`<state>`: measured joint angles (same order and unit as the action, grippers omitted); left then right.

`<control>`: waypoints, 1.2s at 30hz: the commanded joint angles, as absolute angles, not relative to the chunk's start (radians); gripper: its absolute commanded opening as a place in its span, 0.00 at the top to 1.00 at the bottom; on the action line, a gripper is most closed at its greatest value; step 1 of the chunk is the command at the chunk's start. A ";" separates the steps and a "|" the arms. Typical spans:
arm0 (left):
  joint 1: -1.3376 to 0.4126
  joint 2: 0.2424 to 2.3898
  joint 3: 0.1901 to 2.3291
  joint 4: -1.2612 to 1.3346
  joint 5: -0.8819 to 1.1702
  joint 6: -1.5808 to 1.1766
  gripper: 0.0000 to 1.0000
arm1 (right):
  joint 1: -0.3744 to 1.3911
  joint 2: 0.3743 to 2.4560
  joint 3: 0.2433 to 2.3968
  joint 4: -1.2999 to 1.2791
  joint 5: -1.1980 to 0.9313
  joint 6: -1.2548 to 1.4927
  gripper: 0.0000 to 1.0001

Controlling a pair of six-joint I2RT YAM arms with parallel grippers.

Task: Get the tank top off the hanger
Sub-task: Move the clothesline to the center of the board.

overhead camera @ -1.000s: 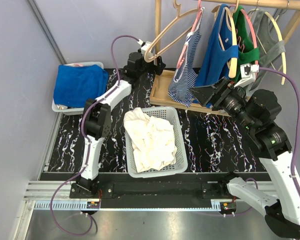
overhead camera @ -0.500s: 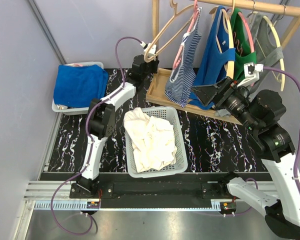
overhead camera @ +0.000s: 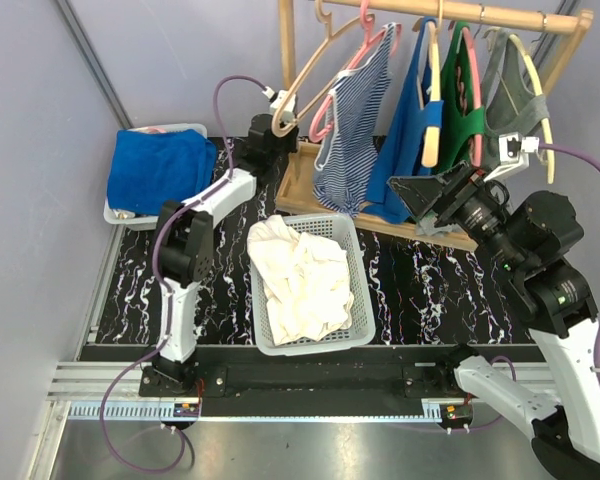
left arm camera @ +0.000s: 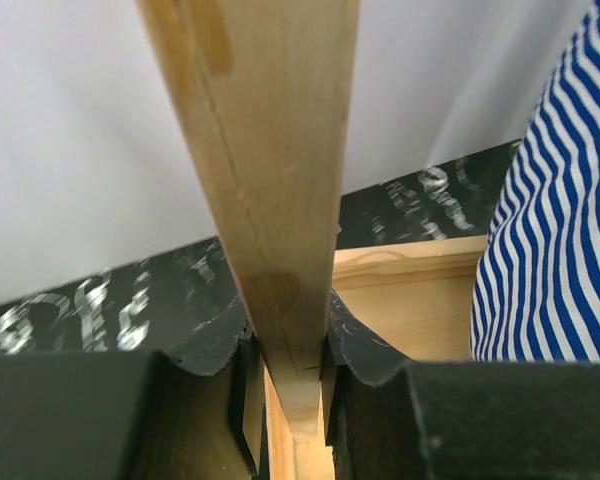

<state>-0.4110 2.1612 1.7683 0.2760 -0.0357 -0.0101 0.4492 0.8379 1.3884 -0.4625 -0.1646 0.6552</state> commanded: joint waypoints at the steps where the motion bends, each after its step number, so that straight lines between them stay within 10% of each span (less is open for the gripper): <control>1: -0.308 2.013 1.692 0.235 -0.155 0.077 1.00 | 0.449 0.799 1.364 -0.460 -0.112 0.640 0.16; 25: -0.293 1.672 1.402 -0.032 -0.178 0.005 1.00 | 0.448 0.831 1.308 -0.595 0.101 0.678 0.18; 36: -0.314 1.657 1.345 -0.075 -0.098 0.032 0.37 | 0.449 0.873 1.140 -0.437 -0.161 0.592 0.20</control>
